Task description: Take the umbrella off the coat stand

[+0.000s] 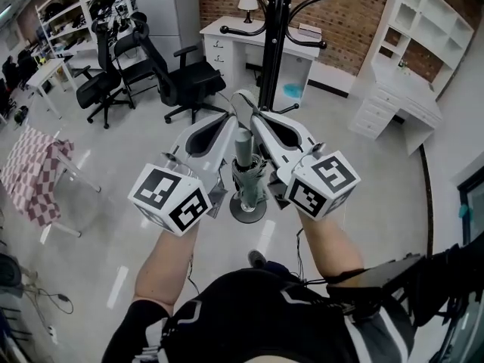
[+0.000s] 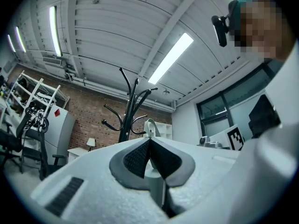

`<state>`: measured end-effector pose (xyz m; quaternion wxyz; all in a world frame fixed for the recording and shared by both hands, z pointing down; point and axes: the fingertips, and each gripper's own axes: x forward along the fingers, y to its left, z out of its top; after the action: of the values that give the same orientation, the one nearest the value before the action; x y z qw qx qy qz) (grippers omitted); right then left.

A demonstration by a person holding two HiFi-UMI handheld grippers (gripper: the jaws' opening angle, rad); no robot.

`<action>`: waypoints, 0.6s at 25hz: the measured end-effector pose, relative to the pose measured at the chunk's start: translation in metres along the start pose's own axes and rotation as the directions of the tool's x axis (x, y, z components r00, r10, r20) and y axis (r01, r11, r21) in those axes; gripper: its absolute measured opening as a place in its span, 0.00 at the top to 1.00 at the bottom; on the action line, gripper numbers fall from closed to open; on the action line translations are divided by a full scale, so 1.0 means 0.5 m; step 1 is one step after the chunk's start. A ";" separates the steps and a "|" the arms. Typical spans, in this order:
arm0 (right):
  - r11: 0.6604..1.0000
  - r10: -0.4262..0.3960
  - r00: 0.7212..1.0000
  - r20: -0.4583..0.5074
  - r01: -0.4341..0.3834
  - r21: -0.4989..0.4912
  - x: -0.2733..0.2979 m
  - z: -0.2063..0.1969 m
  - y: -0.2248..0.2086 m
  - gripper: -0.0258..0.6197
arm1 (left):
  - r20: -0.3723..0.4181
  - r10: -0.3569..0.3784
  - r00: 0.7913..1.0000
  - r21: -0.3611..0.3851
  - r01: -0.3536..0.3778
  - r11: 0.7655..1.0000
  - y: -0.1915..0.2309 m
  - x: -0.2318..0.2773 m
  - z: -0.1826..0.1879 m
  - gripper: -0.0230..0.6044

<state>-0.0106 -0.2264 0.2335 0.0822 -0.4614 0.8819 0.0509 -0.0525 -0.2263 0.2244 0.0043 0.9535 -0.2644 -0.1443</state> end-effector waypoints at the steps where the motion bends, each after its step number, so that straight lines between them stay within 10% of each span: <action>1: 1.000 0.005 1.000 -0.005 -0.005 0.008 -0.001 -0.005 0.000 0.95 | 0.001 0.017 1.000 -0.005 -0.017 1.000 0.004 -0.003 -0.006 0.94; 15: 0.997 0.069 0.996 -0.052 -0.067 0.046 -0.021 -0.085 0.002 0.95 | -0.035 0.097 0.995 0.020 -0.097 0.995 -0.015 -0.032 -0.078 0.94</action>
<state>-0.0098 -0.2245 0.2771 0.0670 -0.4303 0.8999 0.0218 -0.0510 -0.2146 0.2653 0.0071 0.9420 -0.3116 -0.1242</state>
